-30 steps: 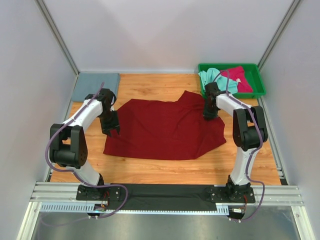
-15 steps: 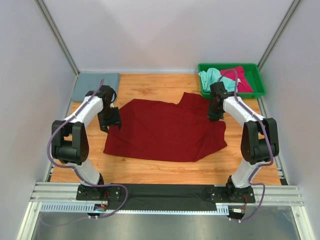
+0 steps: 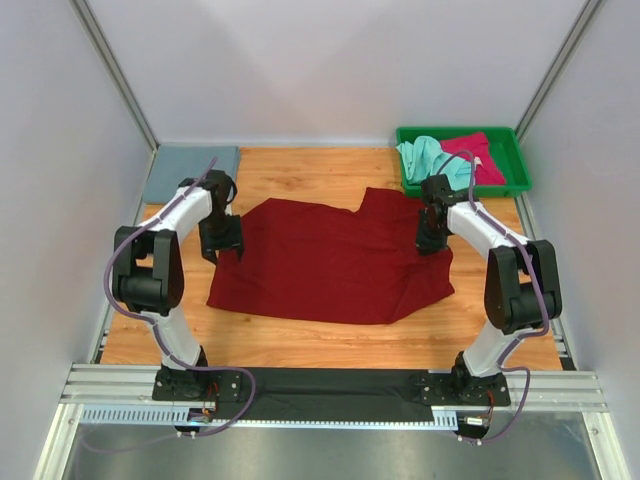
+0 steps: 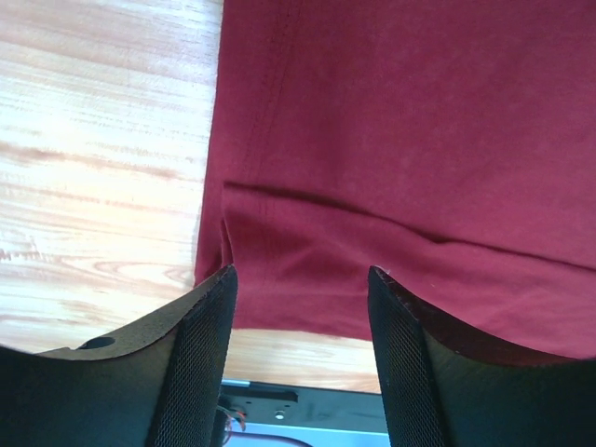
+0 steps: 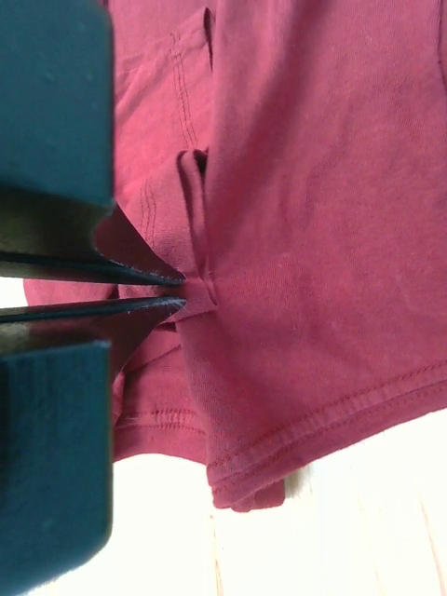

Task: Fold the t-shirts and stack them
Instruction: Flatten the tshirt out

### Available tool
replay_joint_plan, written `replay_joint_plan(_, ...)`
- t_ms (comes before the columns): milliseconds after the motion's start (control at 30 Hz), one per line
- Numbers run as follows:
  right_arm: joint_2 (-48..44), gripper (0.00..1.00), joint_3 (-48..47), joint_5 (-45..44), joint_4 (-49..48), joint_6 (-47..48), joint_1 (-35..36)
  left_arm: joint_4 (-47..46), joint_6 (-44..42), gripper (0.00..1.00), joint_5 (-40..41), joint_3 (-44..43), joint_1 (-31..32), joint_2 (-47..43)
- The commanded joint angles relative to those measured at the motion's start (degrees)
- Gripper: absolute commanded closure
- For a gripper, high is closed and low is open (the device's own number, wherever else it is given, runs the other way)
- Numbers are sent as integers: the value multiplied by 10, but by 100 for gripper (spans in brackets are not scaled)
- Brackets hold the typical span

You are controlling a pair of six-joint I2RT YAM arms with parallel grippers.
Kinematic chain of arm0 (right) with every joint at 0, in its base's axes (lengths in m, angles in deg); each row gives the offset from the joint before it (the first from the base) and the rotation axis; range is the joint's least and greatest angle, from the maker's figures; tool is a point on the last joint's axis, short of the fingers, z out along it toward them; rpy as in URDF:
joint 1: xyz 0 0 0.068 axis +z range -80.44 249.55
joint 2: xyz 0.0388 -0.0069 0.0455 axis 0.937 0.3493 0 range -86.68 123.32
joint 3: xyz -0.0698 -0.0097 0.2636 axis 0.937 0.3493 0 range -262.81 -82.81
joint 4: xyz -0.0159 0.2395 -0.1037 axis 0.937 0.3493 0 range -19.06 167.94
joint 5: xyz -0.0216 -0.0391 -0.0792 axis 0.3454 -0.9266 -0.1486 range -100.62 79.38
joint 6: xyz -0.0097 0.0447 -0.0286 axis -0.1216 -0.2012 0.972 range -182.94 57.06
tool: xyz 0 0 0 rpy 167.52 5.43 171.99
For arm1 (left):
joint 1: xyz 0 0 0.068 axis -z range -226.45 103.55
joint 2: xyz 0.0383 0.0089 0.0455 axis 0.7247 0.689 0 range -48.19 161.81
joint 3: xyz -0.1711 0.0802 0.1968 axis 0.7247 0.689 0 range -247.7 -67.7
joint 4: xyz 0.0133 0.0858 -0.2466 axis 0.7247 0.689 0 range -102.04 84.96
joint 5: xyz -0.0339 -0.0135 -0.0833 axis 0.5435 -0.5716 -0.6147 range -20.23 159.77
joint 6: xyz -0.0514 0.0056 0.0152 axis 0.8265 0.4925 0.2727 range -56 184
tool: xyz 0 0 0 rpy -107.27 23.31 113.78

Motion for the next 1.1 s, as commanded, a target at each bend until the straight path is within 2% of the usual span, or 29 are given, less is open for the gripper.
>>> replay_joint_plan(0,-19,87,4,5,-22,2,0,-15,-23,35,9,8,-3,10)
replay_joint_plan(133,0,73,-3,3,-19,7,1,-30,-25,35,8,13,-3,34)
replay_joint_plan(300,15,70,-8,5,-28,3,0,-35,-23,37,-12,27,-2,55)
replay_joint_plan(367,20,69,-9,4,-30,3,0,-46,-22,43,-13,41,-3,44)
replay_joint_plan(400,20,68,-10,-2,-30,5,0,-47,-22,46,-13,55,-3,40)
replay_joint_plan(500,17,66,-11,-9,-26,10,0,-44,-23,67,-27,75,-3,23)
replay_joint_plan(533,14,64,-11,-10,-26,11,0,-39,-20,77,-27,80,-3,9)
replay_joint_plan(600,7,63,-8,-6,-25,9,-1,-37,-13,89,-27,96,-3,-22)
replay_joint_plan(633,4,63,-6,-3,-27,7,-2,-30,-8,100,-23,100,-3,-35)
replay_joint_plan(900,4,62,13,-3,-32,9,-5,-24,68,100,-41,186,-2,-211)
replay_joint_plan(1000,-3,60,23,9,-35,-1,-16,-19,85,100,-35,209,-2,-247)
replay_joint_plan(1067,-10,58,30,9,-35,-2,-25,-8,94,96,-36,226,-3,-278)
